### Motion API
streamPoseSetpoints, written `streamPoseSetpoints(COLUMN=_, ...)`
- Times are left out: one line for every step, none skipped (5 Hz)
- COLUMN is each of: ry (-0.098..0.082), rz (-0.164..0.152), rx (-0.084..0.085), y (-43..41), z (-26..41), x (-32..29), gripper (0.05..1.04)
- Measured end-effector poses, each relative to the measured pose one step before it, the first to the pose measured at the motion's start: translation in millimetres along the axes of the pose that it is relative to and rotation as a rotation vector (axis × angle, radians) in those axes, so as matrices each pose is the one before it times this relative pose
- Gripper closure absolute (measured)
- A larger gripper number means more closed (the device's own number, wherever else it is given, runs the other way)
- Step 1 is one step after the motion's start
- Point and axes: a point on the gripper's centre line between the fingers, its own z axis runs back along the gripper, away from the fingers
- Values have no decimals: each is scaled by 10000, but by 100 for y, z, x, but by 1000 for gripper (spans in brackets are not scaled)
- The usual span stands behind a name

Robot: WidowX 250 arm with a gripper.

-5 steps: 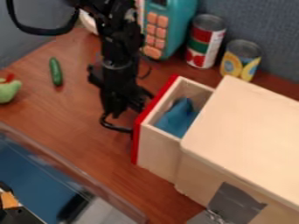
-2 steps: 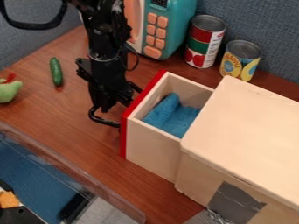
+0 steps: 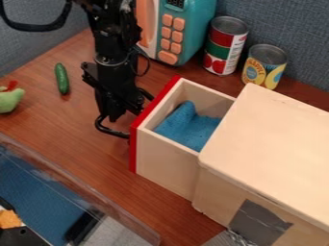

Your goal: Open the drawer

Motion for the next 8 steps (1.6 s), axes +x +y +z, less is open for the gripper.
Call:
streamPoseSetpoints(ry=-76, rz=-83, rx=44, y=293, z=178, x=18, gripper=955)
streamPoseSetpoints(ry=33, rz=10, rx=29, y=695, z=-96, x=-247, gripper=956)
streamPoseSetpoints(ry=5, rz=-31, rx=21, y=394, z=7, x=-135, gripper=915)
streamPoseSetpoints(ry=117, rz=-848, rx=-42, y=-23, z=-2, x=-201, gripper=679)
streamPoseSetpoints(ry=46, rz=-259, rx=-193, y=-306, z=277, x=-137, gripper=364)
streamPoseSetpoints(ry=3, rz=-541, rx=-468, y=232, z=944, x=334, gripper=107)
streamPoseSetpoints(ry=-314, rz=-292, rx=-196, y=709, z=1830, x=85, gripper=81)
streamPoseSetpoints(ry=-343, rz=166, rx=-108, y=1443, z=2335, x=-529, gripper=83)
